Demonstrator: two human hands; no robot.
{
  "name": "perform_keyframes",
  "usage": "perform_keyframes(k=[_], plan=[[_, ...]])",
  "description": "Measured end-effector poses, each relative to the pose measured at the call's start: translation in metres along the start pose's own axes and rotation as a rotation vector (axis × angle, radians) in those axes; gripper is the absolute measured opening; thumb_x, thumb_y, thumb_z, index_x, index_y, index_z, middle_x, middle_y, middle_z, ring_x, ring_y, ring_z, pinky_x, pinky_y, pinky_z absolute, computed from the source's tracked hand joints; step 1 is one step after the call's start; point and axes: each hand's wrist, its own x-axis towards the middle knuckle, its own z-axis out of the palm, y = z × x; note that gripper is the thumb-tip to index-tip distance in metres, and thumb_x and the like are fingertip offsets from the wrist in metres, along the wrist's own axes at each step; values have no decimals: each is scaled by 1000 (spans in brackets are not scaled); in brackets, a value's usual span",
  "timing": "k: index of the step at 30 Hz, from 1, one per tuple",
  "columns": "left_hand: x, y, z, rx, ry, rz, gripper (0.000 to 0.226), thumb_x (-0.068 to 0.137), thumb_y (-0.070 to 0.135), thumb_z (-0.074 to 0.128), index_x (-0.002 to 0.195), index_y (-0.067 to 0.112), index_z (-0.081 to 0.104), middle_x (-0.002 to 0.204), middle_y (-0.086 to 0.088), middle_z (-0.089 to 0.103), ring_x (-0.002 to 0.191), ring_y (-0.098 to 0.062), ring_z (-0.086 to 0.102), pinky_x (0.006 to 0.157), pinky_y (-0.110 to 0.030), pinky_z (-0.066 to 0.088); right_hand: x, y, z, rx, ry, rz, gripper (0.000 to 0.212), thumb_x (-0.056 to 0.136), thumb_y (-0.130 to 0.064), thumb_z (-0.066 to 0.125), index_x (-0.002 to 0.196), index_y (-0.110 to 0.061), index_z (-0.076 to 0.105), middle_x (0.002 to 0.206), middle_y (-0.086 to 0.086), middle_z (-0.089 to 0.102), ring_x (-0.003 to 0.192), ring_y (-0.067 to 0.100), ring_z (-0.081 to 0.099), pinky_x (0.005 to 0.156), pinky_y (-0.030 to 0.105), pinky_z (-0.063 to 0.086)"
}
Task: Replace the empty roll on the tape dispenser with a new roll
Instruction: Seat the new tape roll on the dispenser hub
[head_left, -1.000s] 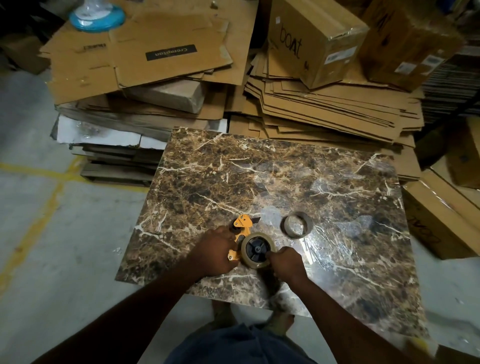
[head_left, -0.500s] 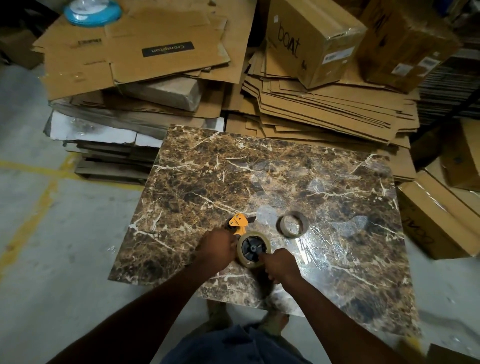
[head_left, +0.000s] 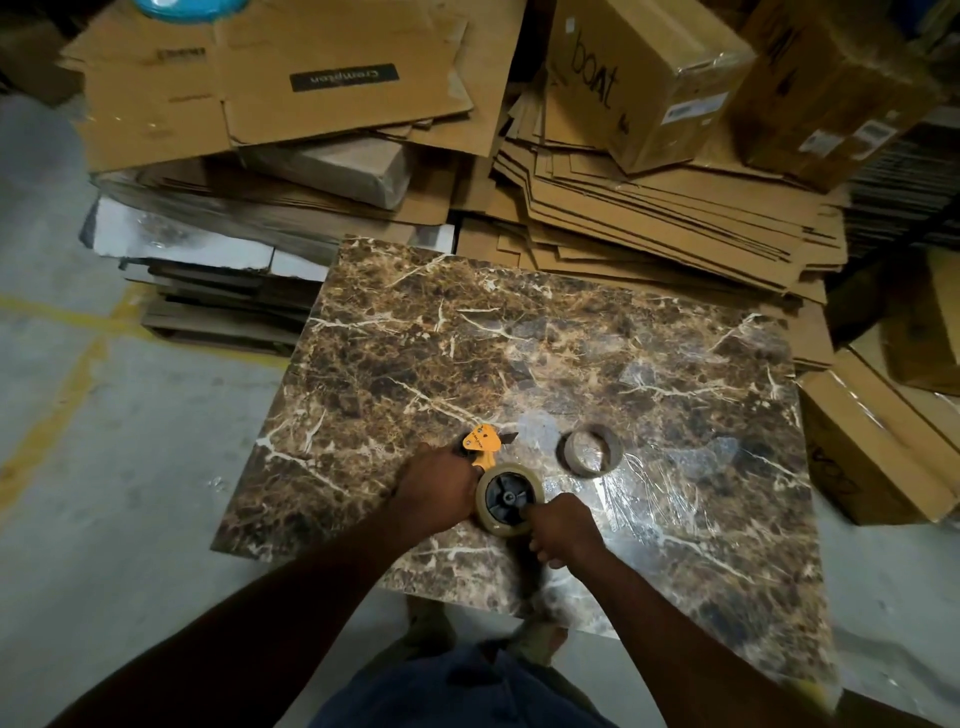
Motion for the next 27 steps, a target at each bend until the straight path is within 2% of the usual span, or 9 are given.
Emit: perform_keyframes(k=[7,9,11,14,16,19,22,24,27], plan=[[2,-13,13,-34,100,127,27,95,33,51,79,22,71,85,-1,72,91,-26,65,91,-46,45,5,0,-1,-4,-58,37,41,85,-37,62,78,3,70,67,19,75,44,26,62,46,26,46],[3,-15,18,-86,119,143,26,94,31,53,71,24,61,81,-2,69,89,-27,64,84,-45,45,3,-5,1,-145,-28,12,40,84,-39,60,86,-1,71,81,19,77,61,28,70,58,32,54],[4,-16,23,-144,139,156,26,92,27,58,68,28,49,76,-6,67,84,-31,64,79,-45,47,2,-12,2,-459,170,-84,38,86,-38,59,107,-7,67,107,16,73,94,32,73,77,37,57],[5,-19,31,-195,119,154,20,86,27,61,68,25,52,74,-4,66,77,-30,64,76,-42,50,3,-37,6,-688,387,-507,68,82,-38,61,143,-11,46,138,18,53,117,39,58,92,46,51],[7,-23,34,-220,93,120,18,80,31,58,71,18,66,76,-2,70,77,-28,66,78,-41,51,4,-60,9,-733,256,-695,92,79,-49,61,157,-15,27,159,19,33,138,42,40,108,55,40],[7,-23,35,-234,96,97,24,76,34,57,75,16,73,77,-3,73,78,-29,68,81,-40,52,15,-87,9,-863,51,-731,100,82,-54,64,162,-21,12,170,10,8,154,36,12,120,62,20],[1,-19,36,-223,158,33,20,75,33,56,77,20,71,80,-1,73,86,-28,67,86,-43,47,28,-96,6,-986,-108,-724,101,83,-56,66,163,-26,12,171,7,1,155,34,12,119,59,25],[-1,-21,40,-235,154,-16,27,79,36,50,83,22,72,87,2,74,91,-26,66,89,-44,46,29,-89,9,-1016,-98,-723,106,82,-60,65,163,-24,6,171,11,-3,155,37,9,120,60,23],[1,-26,40,-275,144,-7,32,80,36,49,81,19,75,84,-2,75,82,-27,68,79,-40,54,23,-70,23,-995,-8,-735,112,83,-62,62,163,-20,-3,170,15,-8,156,40,4,121,61,16]])
